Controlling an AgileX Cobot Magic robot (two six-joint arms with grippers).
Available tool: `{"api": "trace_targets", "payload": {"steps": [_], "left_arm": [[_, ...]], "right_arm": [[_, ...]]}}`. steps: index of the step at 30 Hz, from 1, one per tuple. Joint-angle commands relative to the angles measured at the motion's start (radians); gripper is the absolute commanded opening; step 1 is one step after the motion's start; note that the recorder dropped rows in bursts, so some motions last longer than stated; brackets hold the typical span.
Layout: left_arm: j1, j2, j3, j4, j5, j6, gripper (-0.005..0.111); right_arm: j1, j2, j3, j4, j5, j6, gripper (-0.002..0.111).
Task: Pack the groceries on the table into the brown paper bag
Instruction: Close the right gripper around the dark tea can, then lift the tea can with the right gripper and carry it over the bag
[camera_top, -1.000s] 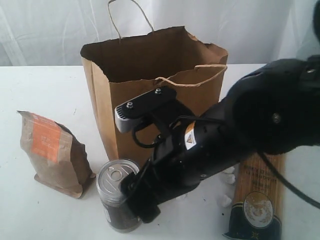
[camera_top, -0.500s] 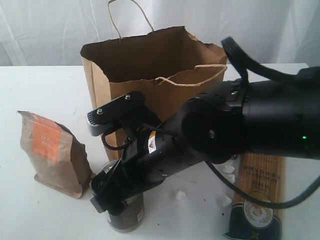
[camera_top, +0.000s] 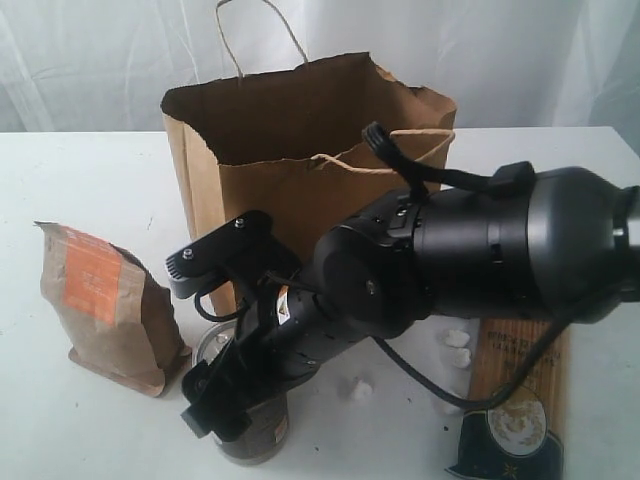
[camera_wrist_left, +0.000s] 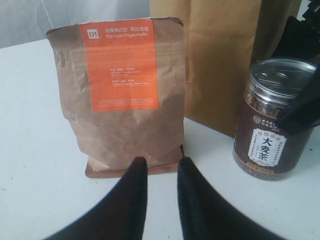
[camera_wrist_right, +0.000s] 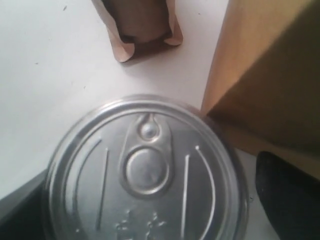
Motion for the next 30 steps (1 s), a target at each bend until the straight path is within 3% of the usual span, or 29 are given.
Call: {"api": "trace_targets", "payload": {"steps": [1,5,7,9,11,16,20,24,30], "left_arm": [[0.002,-0.004,0.004,-0.001,0.002,-0.001,0.028],[0.002,-0.004,0.004,-0.001,0.002,-0.001,0.028],[0.002,-0.004,0.004,-0.001,0.002,-0.001,0.028],[0.002,-0.004,0.004,-0.001,0.002,-0.001,0.028],[0.002,-0.004,0.004,-0.001,0.002,-0.001,0.028],[0.002,-0.004,0.004,-0.001,0.002,-0.001,0.028],[0.002,-0.004,0.004,-0.001,0.002,-0.001,0.028],[0.002,-0.004,0.004,-0.001,0.002,-0.001,0.028],[0.002,-0.004,0.004,-0.001,0.002,-0.001,0.028]], "right_arm": [[0.004,0.010,-0.004,-0.006,-0.025,-0.008,0.090],[0.004,0.017,-0.004,0.003,-0.030,-0.008,0.086],[0.004,0.017,-0.004,0.021,-0.011,-0.003,0.064],[0.004,-0.021,0.001,0.026,0.033,0.032,0.018],[0.006,-0.067,0.023,0.022,0.018,0.049,0.001],[0.076,-0.321,0.136,0.016,0.038,0.047,0.000],[0.111,-0.481,0.131,-0.030,0.028,0.047,0.000],[0.119,-0.614,0.039,-0.112,0.021,0.047,0.000],[0.119,-0.616,-0.151,-0.350,0.025,0.047,0.000]]}}
